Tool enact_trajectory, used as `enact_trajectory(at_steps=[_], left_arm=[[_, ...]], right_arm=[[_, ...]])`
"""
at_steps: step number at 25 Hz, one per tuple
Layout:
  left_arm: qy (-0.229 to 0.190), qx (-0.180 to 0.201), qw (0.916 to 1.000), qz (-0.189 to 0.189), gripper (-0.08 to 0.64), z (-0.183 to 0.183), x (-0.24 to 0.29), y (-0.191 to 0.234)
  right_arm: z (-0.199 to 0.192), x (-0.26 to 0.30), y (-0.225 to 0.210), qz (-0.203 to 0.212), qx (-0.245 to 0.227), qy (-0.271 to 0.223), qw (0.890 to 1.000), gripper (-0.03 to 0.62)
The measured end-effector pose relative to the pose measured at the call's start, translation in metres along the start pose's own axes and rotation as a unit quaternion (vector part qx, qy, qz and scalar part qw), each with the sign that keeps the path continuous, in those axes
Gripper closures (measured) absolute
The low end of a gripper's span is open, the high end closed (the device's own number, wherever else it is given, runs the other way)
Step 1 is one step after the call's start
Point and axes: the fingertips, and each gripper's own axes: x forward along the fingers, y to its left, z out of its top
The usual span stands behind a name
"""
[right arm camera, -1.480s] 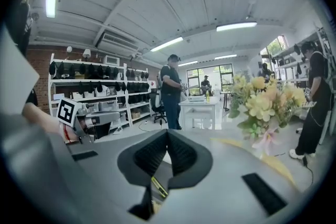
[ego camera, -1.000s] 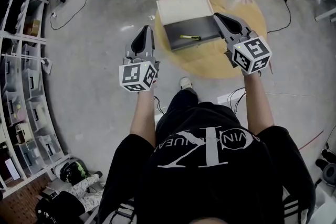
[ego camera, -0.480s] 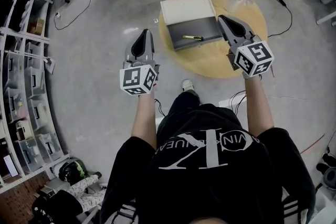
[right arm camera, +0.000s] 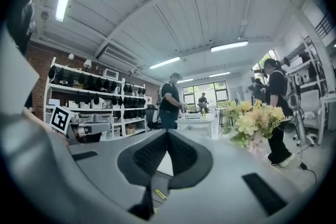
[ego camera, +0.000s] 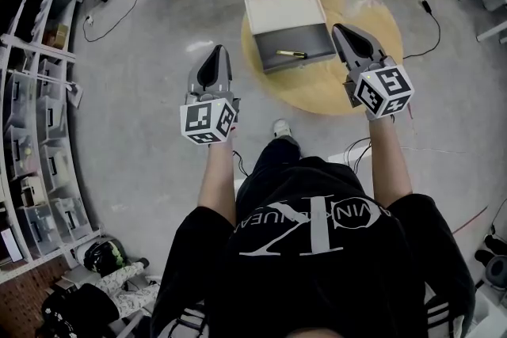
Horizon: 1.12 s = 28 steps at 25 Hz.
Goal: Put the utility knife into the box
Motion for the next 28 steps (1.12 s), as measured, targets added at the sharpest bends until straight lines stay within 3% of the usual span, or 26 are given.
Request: enact_trajectory(at_steps=[28], left_arm=[[0.000, 0.001, 0.9999, 0.011, 0.549, 0.003, -0.025, -0.004]], right_arm=[[0.002, -0.021, 0.010, -0.007, 0.001, -0.004, 1.000, 0.578]])
